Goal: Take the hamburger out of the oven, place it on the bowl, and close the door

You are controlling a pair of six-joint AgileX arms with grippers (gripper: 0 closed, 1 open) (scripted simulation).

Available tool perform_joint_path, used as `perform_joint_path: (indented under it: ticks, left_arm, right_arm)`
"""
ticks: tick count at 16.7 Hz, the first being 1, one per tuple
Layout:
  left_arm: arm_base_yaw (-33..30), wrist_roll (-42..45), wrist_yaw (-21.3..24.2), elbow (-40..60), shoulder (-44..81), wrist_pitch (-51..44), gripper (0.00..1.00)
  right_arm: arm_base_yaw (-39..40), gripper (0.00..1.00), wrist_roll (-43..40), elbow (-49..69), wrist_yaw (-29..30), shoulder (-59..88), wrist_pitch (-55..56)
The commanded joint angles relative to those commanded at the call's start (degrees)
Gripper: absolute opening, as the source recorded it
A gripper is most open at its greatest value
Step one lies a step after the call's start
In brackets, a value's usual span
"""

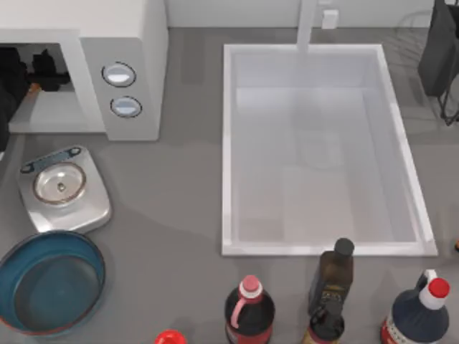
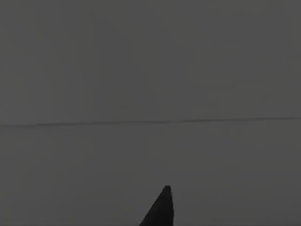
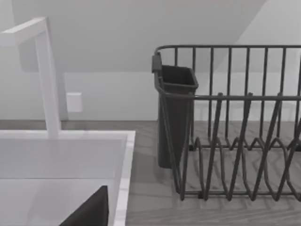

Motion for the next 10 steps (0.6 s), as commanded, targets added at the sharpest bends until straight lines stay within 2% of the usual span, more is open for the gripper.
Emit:
perform_joint_path:
  ticks: [6, 10]
  left_arm:
    - [3.1, 0.5, 1.8, -22.1, -9.7, 13.3, 0.00]
    - [5.0, 1.1, 3.0, -33.0, -14.1, 20.1, 0.00]
  right_arm:
    - [0.0, 1.00, 0.0, 0.0, 0.0, 0.0, 0.0]
    - [0.0, 1.00, 0.0, 0.0, 0.0, 0.0, 0.0]
